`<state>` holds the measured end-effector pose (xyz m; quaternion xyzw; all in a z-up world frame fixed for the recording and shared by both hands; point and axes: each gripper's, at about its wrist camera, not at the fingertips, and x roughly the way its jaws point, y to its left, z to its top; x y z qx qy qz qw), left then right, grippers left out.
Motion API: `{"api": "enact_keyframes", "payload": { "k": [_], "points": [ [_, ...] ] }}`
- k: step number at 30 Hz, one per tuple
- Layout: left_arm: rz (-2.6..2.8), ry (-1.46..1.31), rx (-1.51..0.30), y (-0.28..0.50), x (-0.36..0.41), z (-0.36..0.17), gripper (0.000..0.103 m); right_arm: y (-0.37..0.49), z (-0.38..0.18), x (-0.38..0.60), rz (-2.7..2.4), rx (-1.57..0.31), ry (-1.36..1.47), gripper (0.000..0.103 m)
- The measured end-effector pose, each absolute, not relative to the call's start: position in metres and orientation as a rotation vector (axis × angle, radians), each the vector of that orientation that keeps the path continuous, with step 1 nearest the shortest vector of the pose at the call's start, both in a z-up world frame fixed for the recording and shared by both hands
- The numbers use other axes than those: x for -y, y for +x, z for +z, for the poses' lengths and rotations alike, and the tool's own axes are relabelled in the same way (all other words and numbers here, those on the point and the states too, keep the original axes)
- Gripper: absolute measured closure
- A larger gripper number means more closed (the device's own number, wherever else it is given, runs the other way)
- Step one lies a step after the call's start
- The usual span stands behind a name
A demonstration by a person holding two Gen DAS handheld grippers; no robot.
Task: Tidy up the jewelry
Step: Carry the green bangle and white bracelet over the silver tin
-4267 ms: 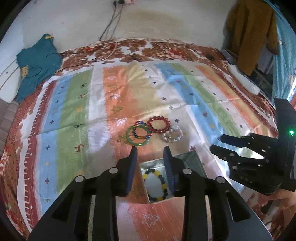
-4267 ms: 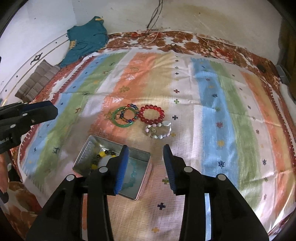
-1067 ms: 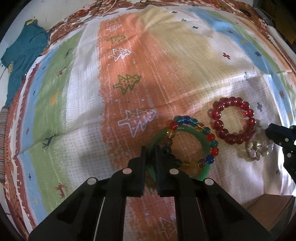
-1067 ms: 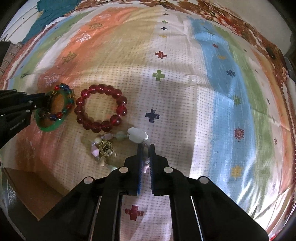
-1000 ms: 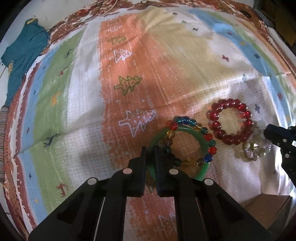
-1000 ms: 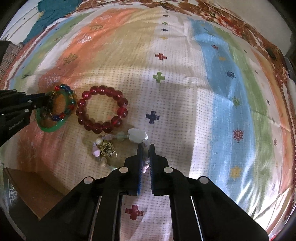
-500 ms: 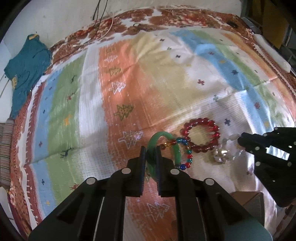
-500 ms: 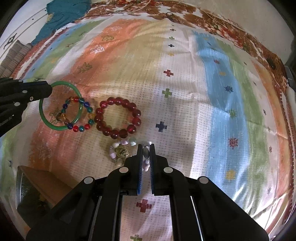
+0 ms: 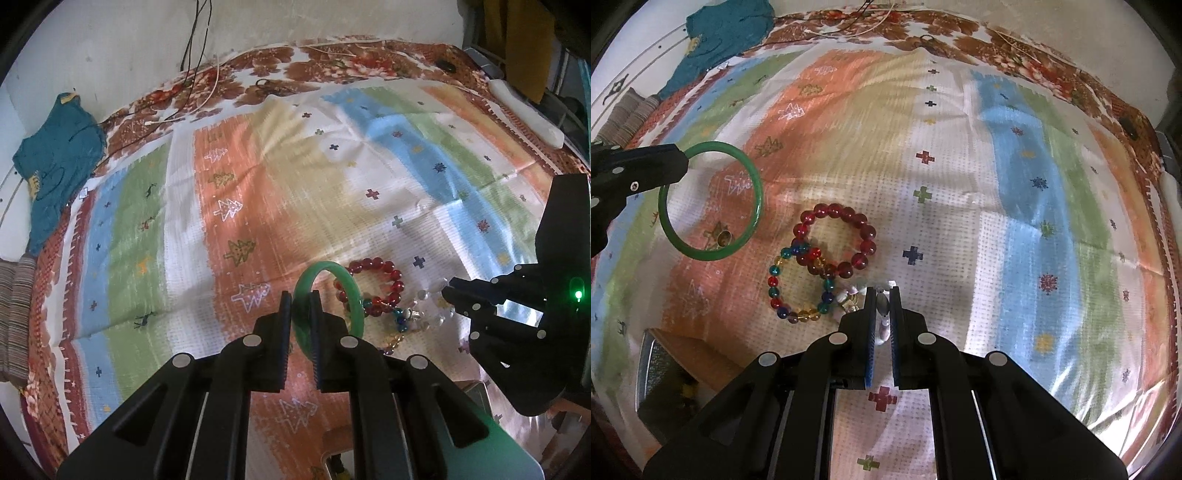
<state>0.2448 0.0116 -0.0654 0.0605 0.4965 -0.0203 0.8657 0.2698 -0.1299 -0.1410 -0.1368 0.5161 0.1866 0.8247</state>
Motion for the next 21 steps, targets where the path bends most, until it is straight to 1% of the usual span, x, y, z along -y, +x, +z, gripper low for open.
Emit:
{"api": "enact_keyframes", "payload": {
  "k": [21],
  "points": [
    [-0.021,0.077,-1.015,0.211,-0.023,-0.045,0.094,0.242,-0.091,0.141,0.418,-0.992,-0.24,0.095]
  ]
}}
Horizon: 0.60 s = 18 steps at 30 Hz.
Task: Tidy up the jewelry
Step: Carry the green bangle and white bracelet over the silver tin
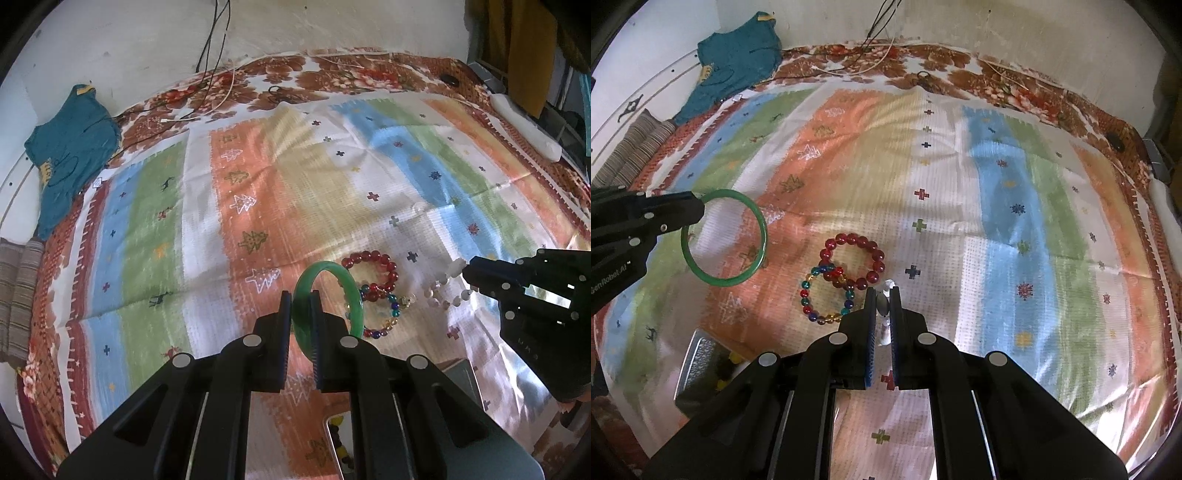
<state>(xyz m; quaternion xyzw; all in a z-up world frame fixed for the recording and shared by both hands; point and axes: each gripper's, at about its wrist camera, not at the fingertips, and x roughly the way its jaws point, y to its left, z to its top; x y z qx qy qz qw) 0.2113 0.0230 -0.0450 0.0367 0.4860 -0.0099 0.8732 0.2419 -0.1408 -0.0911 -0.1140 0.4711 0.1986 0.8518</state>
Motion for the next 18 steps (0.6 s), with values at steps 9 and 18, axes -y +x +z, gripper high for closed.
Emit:
{"api": "enact_keyframes", "payload": {
  "k": [9,18],
  "points": [
    [-0.016,0.059,-1.012,0.191,-0.026,-0.04,0.094,0.225,-0.082,0.144,0.426,-0.969,-0.236,0.095],
    [-0.029,0.021,-0.976,0.168,-0.027,-0.025,0.094,0.209,-0.07,0.146,0.447,-0.945,-0.217,0.095]
  ]
}}
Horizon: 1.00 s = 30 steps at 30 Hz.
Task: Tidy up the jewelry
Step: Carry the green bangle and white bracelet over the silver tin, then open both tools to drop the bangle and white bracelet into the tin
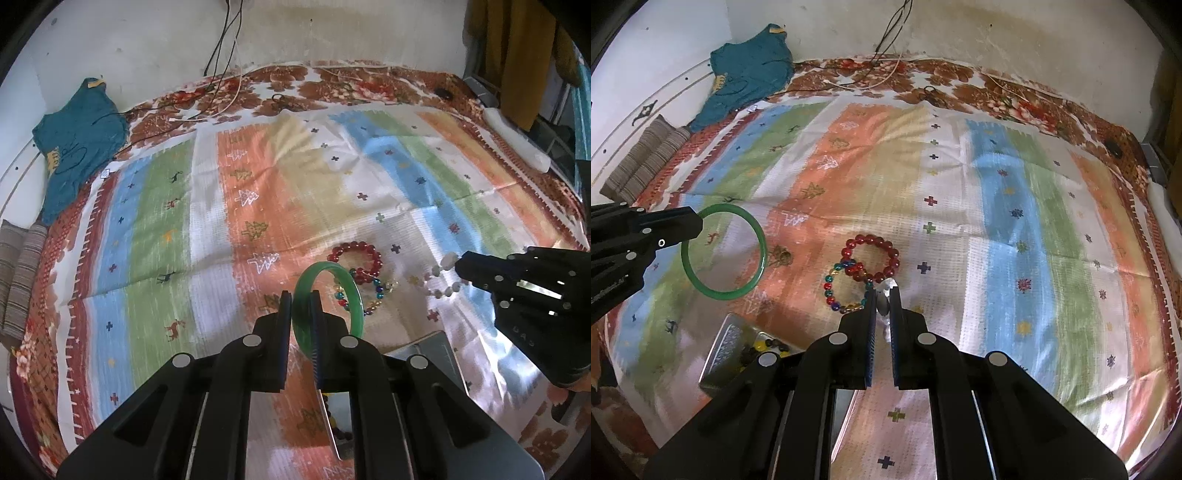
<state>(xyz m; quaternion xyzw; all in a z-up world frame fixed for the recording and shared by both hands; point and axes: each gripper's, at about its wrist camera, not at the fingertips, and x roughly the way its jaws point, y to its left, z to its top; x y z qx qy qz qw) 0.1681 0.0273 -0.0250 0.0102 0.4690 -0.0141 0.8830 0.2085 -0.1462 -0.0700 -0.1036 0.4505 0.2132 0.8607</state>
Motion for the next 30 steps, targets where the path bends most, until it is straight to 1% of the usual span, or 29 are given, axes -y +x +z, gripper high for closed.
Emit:
{"api": "enact_keyframes", "payload": {
  "k": [11,23,28,30],
  "points": [
    [-0.06,0.026,-0.949,0.141,-0.015,-0.015,0.094,0.191,-0.065,0.143,0.47,-0.932,-0.222,0.095],
    [-0.069,0.039,-0.944,0.118,-0.005,-0.016,0.094,0.163,-0.059,0.142,0.509,-0.921,-0.211,0.095],
    [-0.074,0.043,-0.957,0.109,-0.001,-0.02,0.094,0.155,-0.061,0.145,0.518,-0.935,-0.2,0.095],
    [-0.09,0.043,-0.996,0.109,0.002,-0.027,0.092,0.154,-0.066,0.145,0.528,-0.954,-0.195,0.095]
  ]
}}
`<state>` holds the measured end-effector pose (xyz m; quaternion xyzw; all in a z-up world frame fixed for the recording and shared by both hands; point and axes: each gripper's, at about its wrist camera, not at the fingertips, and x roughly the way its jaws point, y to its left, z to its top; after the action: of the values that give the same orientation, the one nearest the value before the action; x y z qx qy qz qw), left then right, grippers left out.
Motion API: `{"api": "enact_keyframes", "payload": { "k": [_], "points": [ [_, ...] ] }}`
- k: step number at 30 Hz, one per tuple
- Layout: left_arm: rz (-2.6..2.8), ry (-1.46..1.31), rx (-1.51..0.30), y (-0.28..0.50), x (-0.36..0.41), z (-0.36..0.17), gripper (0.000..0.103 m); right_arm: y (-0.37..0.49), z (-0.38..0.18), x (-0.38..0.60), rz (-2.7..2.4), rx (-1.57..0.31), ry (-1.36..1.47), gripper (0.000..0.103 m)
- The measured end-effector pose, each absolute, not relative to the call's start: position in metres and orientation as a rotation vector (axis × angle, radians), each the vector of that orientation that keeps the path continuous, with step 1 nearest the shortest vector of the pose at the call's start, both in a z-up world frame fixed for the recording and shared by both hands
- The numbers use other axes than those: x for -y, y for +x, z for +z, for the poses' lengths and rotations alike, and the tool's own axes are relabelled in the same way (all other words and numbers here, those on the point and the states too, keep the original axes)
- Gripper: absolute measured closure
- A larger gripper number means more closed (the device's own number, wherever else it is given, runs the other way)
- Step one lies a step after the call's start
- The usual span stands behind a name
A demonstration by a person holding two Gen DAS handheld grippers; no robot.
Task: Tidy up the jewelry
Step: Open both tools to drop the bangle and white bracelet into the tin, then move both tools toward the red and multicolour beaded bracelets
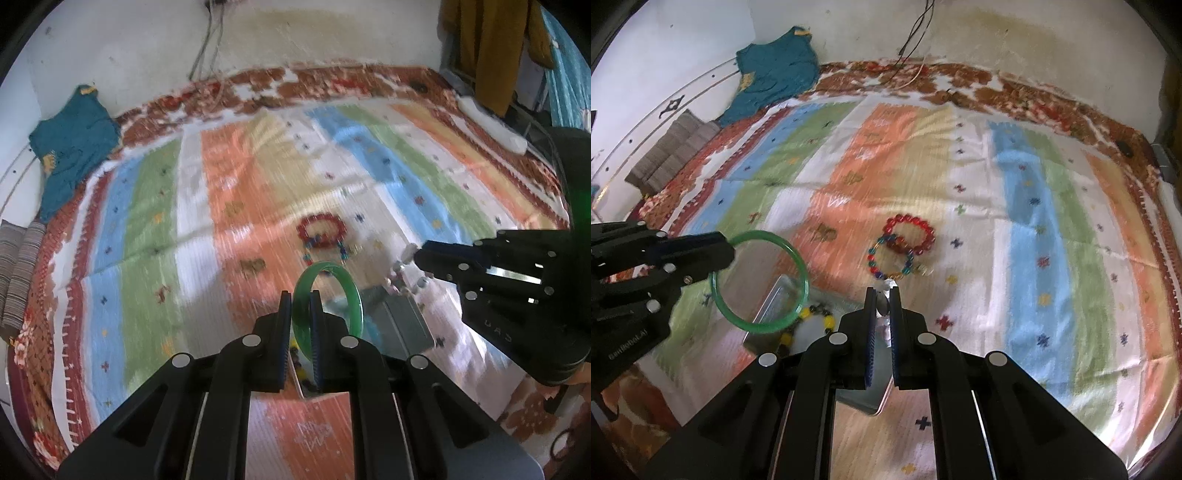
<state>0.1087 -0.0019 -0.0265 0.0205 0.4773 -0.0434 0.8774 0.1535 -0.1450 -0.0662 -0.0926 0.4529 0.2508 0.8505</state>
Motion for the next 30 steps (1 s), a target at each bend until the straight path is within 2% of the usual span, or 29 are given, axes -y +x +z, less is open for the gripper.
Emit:
{"api": "enact_keyframes", "payload": {
  "k": [2,7,13,15,16,17,24,30],
  "points": [
    [-0.067,0.052,-1.013,0.108,0.001,-0.032,0.086,0.155,-0.07,0.147,0.499,-0.967,-0.188,0.095],
    [-0.01,0.045,-0.995,0.109,-0.011,-0.03,0.086,0.163,-0.077,0.156,0.447,-0.987,-0.196,0.095],
    [-0.023,0.014,-0.991,0.113,-0.013,-0.028,0.075,0.175,-0.083,0.162,0.417,-1.009,-0.174,0.095],
    [-0.032,0.004,-1.0,0.117,-0.011,-0.031,0.072,0.181,-0.085,0.161,0.41,-1.014,-0.163,0.085],
    [-0.036,0.004,-1.004,0.119,-0.01,-0.032,0.069,0.183,-0.086,0.161,0.404,-1.014,-0.161,0.069],
    [-0.039,0.008,-1.008,0.122,-0.009,-0.033,0.063,0.185,-0.086,0.16,0.398,-1.013,-0.16,0.064],
    [-0.053,0.006,-1.022,0.143,-0.009,-0.041,0.062,0.203,-0.089,0.158,0.387,-1.018,-0.134,0.063],
    [-0.055,-0.008,-1.045,0.162,-0.013,-0.056,0.06,0.221,-0.097,0.163,0.349,-1.026,-0.119,0.058]
  ]
}}
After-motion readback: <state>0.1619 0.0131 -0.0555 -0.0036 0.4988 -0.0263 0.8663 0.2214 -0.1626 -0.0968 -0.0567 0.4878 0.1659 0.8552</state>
